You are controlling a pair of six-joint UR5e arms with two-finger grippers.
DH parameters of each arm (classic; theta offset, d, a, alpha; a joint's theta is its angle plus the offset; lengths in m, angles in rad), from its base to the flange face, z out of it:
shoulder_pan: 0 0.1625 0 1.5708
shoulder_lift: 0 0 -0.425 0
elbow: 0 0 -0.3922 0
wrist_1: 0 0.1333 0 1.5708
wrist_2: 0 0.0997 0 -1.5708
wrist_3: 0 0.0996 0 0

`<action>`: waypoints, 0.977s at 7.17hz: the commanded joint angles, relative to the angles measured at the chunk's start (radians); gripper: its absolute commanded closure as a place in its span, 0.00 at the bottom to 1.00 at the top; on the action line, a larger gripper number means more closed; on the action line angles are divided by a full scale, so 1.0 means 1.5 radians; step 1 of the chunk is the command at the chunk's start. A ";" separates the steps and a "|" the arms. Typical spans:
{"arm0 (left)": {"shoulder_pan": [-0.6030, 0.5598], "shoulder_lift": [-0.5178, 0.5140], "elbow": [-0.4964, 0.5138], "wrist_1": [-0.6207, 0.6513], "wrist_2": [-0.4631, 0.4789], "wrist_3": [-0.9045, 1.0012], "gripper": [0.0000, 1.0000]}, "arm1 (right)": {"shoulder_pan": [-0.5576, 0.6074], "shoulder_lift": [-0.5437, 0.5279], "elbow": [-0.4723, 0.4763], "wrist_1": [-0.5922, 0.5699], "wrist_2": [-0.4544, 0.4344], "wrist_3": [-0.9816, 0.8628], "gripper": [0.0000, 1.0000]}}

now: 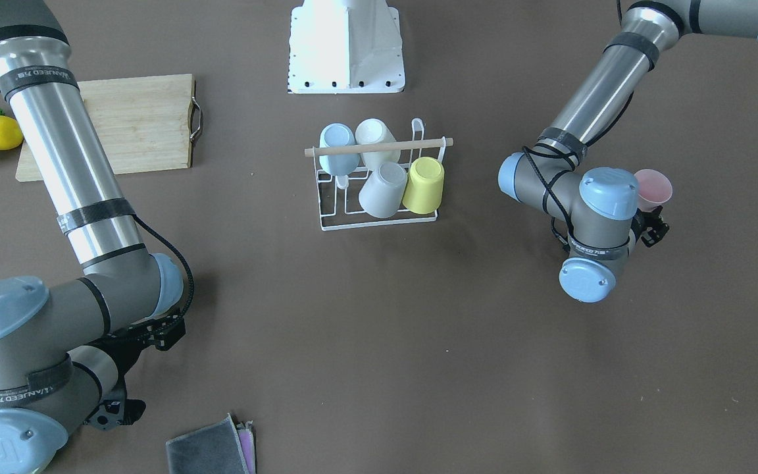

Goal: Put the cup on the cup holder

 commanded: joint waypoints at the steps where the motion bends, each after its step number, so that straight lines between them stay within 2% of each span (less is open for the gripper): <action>1: 0.002 0.006 0.000 0.017 0.024 -0.002 0.04 | -0.007 -0.001 -0.005 -0.002 -0.010 -0.018 0.00; 4: 0.008 0.020 0.001 0.015 0.027 -0.002 0.04 | -0.006 -0.001 -0.006 -0.065 -0.010 -0.083 0.00; 7: 0.017 0.027 0.000 0.015 0.028 -0.002 0.06 | -0.011 -0.001 -0.019 -0.069 0.000 -0.083 0.00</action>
